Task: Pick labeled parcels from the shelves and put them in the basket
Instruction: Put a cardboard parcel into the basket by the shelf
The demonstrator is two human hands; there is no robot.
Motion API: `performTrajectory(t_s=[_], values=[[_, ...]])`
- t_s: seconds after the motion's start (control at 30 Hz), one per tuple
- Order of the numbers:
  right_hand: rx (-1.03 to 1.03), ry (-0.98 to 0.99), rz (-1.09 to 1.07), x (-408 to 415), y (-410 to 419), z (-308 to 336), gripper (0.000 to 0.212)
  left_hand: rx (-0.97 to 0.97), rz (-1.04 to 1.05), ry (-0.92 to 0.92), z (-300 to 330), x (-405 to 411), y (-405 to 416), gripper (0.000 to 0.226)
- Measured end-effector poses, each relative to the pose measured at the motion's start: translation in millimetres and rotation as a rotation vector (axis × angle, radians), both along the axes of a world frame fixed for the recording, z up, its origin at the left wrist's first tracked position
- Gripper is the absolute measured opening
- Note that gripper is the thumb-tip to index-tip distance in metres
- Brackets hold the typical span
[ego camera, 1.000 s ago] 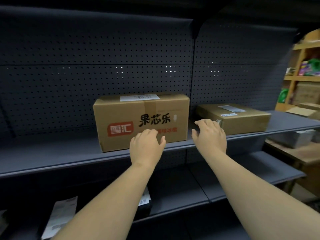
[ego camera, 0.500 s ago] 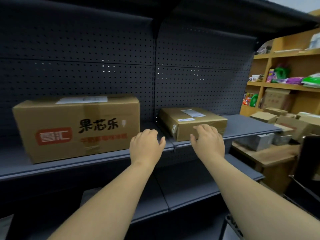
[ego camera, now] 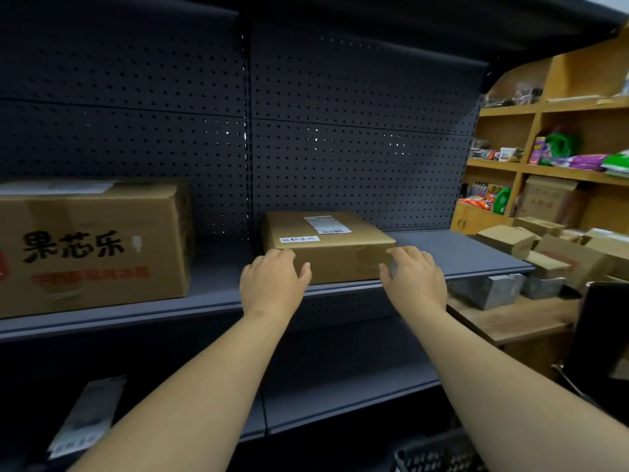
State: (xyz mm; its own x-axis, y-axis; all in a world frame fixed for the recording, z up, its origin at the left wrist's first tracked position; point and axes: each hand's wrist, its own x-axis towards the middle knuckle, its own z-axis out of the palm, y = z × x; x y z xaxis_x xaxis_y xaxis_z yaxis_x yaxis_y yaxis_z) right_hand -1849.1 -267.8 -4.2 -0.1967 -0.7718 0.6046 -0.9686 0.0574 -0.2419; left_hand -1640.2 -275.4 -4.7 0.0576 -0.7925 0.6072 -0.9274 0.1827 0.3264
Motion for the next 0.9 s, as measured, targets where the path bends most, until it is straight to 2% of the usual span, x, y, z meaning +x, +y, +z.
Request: performTrajectory(t_s=[0.17,0.27,0.37,0.47,0.6,0.67,0.73,0.9], values=[[0.061,-0.116,-0.019,-17,-22,-2,0.042,0.015,0.060,0.042,0,-3,-18,0.039],[0.144,-0.284,-0.022,-21,-43,5,0.043,0.056,0.087,0.139,2,1,-37,0.037],[0.225,-0.547,0.011,-25,-70,18,0.043,0.179,0.102,0.342,12,7,-64,0.038],[0.309,-0.702,0.009,-30,-99,34,0.042,0.329,0.108,0.536,23,11,-95,0.042],[0.372,-0.899,0.038,-37,-134,51,0.043,0.454,0.051,0.904,32,21,-133,0.050],[0.452,-0.953,0.033,-38,-145,54,0.037,0.519,0.005,1.019,34,25,-148,0.052],[0.523,-0.958,0.017,-38,-156,53,0.027,0.582,-0.037,1.089,37,28,-159,0.042],[0.641,-1.009,0.030,-39,-177,55,0.028,0.677,-0.044,1.096,41,36,-179,0.024]])
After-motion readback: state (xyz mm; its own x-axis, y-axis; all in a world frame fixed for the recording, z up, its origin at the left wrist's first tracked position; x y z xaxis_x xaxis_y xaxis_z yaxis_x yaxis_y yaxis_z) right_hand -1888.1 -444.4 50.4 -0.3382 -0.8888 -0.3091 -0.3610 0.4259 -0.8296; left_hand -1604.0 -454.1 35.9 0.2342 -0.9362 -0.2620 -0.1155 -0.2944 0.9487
